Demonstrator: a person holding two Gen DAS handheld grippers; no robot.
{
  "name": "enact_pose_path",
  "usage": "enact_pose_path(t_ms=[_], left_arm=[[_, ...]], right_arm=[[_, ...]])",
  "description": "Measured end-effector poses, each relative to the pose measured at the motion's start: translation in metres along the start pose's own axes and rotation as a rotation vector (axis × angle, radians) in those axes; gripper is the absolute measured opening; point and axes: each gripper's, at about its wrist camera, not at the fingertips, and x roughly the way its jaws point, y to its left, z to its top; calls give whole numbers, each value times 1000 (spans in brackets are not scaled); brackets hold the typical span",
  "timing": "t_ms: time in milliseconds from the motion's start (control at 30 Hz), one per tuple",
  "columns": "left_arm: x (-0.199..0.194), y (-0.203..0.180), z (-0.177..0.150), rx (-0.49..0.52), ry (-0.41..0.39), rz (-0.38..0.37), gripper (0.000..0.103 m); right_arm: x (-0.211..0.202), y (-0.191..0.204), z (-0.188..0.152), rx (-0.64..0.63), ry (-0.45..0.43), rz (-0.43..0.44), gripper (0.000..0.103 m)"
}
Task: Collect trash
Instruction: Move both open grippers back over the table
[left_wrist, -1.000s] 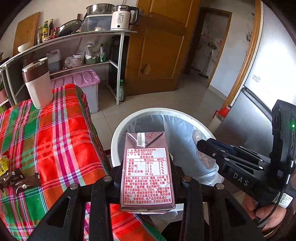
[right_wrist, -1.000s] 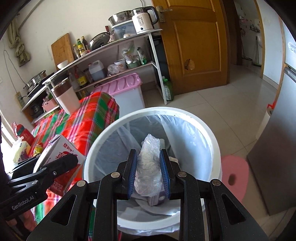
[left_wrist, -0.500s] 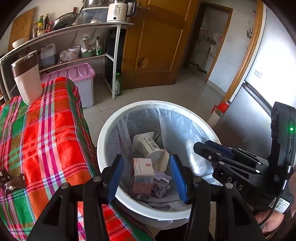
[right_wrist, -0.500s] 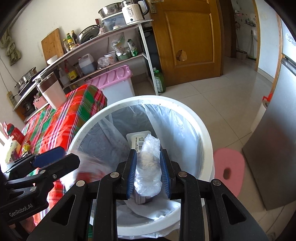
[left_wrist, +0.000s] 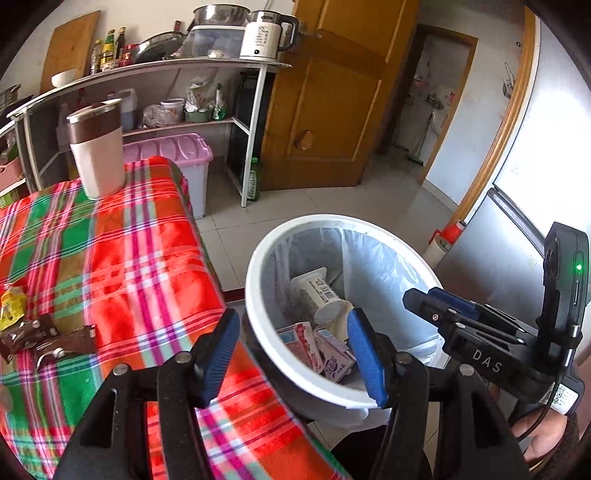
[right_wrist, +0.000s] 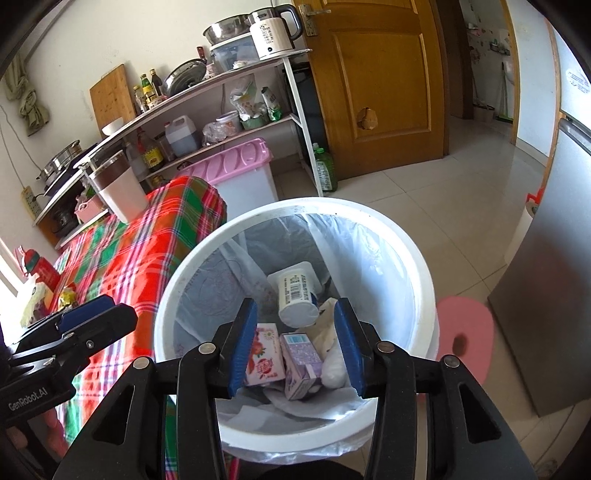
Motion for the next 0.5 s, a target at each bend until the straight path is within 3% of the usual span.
enact_pose_path(t_ms=[300, 500], left_arm=[[-37, 41, -15, -62, -55, 64, 64], [-64, 80, -29, -122, -92, 163, 66]], right_arm=[[-13, 39, -5, -39, -26, 62, 45], [-12, 69, -11, -67, -20, 114, 45]])
